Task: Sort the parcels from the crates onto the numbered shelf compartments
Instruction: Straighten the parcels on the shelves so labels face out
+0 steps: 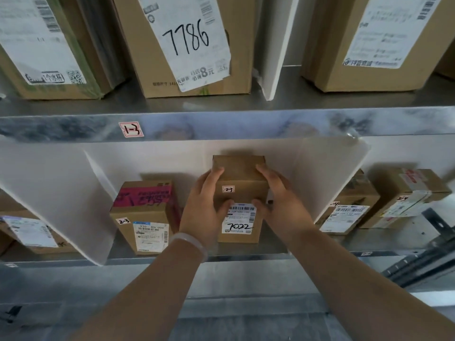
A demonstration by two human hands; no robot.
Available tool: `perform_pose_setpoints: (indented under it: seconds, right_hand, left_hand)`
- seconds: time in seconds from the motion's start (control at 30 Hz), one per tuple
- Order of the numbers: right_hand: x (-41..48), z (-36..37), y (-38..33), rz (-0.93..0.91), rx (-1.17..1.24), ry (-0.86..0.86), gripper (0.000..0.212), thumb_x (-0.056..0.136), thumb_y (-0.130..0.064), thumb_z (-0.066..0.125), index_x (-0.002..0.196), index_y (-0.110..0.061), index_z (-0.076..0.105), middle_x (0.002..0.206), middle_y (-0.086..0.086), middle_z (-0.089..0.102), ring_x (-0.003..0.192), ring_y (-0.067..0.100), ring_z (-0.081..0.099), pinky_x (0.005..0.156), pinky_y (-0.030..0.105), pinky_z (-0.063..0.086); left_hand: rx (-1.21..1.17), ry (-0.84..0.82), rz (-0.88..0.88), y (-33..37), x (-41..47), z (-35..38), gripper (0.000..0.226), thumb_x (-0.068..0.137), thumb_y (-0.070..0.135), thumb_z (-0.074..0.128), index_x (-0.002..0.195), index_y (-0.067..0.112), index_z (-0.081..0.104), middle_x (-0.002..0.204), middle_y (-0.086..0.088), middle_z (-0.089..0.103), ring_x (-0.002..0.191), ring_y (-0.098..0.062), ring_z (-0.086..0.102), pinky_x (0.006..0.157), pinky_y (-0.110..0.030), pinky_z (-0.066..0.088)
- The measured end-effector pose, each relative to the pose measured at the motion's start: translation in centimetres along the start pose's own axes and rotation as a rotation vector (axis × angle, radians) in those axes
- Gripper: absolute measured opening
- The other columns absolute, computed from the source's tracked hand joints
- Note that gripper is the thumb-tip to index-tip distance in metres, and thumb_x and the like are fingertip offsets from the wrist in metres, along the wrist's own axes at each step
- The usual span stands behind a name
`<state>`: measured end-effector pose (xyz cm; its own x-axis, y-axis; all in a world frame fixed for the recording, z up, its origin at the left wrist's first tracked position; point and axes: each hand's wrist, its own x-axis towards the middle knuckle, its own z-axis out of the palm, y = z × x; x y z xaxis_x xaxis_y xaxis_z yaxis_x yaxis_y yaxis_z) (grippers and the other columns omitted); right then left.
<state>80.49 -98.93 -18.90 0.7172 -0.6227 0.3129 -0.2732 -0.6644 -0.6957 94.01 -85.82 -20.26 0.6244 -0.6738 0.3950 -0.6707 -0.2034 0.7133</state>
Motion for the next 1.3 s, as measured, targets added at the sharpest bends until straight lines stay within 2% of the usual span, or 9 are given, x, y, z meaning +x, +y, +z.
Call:
perform_pose_setpoints:
  seconds: [0.27,0.37,0.47,0.63,0.77,0.9,1.03,1.1,1.3]
  right_hand:
    - [0.6,-0.2,0.0,0.054,-0.023,-0.014,0.075,0.089,-0.016,0.065,0.146,-0.042,0.024,0.152,-0.008,0.03,0.132,0.015,0.039,0.109,0.036,0.038]
    - [0.3,-0.6,-0.5,0.034,-0.102,-0.008,0.081,0.088,-0.023,0.068,0.149,-0.042,0.018,0.156,-0.006,0.024,0.139,0.015,0.031,0.112,0.031,0.03]
    - [-0.3,-0.9,-1.9,0.034,-0.204,0.039,0.087,0.086,-0.031,0.07,0.15,-0.045,0.012,0.159,-0.006,0.015,0.144,0.016,0.019,0.111,0.037,0.03]
    - [-1.9,1.0,-4.9,-0.378,-0.332,0.31,0.07,0.081,-0.031,0.073,0.143,-0.024,0.041,0.149,0.01,0.037,0.139,0.029,0.033,0.11,0.049,0.034]
    - [-3.2,4.7,-7.1,-0.557,-0.273,0.262,0.061,0.081,-0.027,0.074,0.136,-0.018,0.049,0.141,0.011,0.046,0.134,0.029,0.041,0.108,0.048,0.037]
    - [-4.1,9.1,-8.2,-0.387,-0.262,0.034,0.069,0.08,-0.032,0.076,0.139,-0.029,0.04,0.146,0.004,0.042,0.133,0.025,0.041,0.107,0.045,0.041]
    - [-3.5,12.6,-9.6,-0.15,-0.282,-0.228,0.072,0.093,-0.041,0.057,0.149,-0.043,0.012,0.161,-0.007,0.007,0.143,0.019,0.024,0.11,0.038,0.033]
    - [-2.8,14.1,-10.0,-0.067,-0.294,-0.279,0.075,0.094,-0.042,0.055,0.148,-0.047,0.003,0.161,-0.011,-0.001,0.144,0.019,0.023,0.11,0.039,0.035]
    - [-0.8,17.5,-10.3,-0.009,-0.183,-0.21,0.067,0.092,-0.036,0.061,0.147,-0.04,0.023,0.156,-0.009,0.019,0.126,0.02,0.049,0.099,0.035,0.046]
  left_hand:
    - [-0.01,-0.033,0.032,-0.2,1.2,0.7,0.076,0.086,0.012,0.073,0.149,0.03,0.034,0.145,-0.001,0.041,0.13,-0.015,0.044,0.108,-0.042,0.045]
    - [0.018,-0.065,0.064,-0.3,1.1,0.0,0.087,0.086,0.016,0.075,0.154,0.031,0.023,0.149,-0.002,0.039,0.135,-0.017,0.04,0.112,-0.039,0.04]
    - [0.032,-0.066,0.103,-0.1,0.5,-1.4,0.092,0.087,0.023,0.075,0.156,0.033,0.016,0.155,-0.002,0.034,0.142,-0.018,0.033,0.114,-0.034,0.033]
    - [0.145,0.076,0.184,-2.5,-2.1,-5.3,0.073,0.083,0.024,0.078,0.146,0.028,0.041,0.148,-0.009,0.045,0.136,-0.029,0.043,0.111,-0.046,0.039]
    - [0.215,0.166,0.228,-5.2,-4.8,-8.7,0.057,0.084,0.034,0.069,0.137,0.021,0.054,0.139,-0.007,0.054,0.128,-0.026,0.05,0.107,-0.041,0.043]
    - [0.333,0.209,0.18,-8.5,-6.3,-11.1,0.059,0.083,0.042,0.061,0.138,0.023,0.051,0.141,-0.008,0.05,0.129,-0.03,0.046,0.109,-0.041,0.037]
    - [0.371,0.191,0.028,-12.1,-6.6,-12.2,0.073,0.079,0.031,0.077,0.144,0.028,0.042,0.149,-0.013,0.036,0.135,-0.038,0.037,0.109,-0.055,0.038]
    - [0.287,0.16,-0.077,-13.4,-6.5,-12.3,0.081,0.079,0.022,0.081,0.148,0.029,0.039,0.152,-0.016,0.031,0.139,-0.035,0.033,0.11,-0.052,0.039]
    - [0.049,0.138,-0.141,-15.9,-4.8,-11.8,0.071,0.083,0.007,0.074,0.144,0.024,0.044,0.137,-0.007,0.049,0.121,-0.02,0.05,0.098,-0.039,0.05]
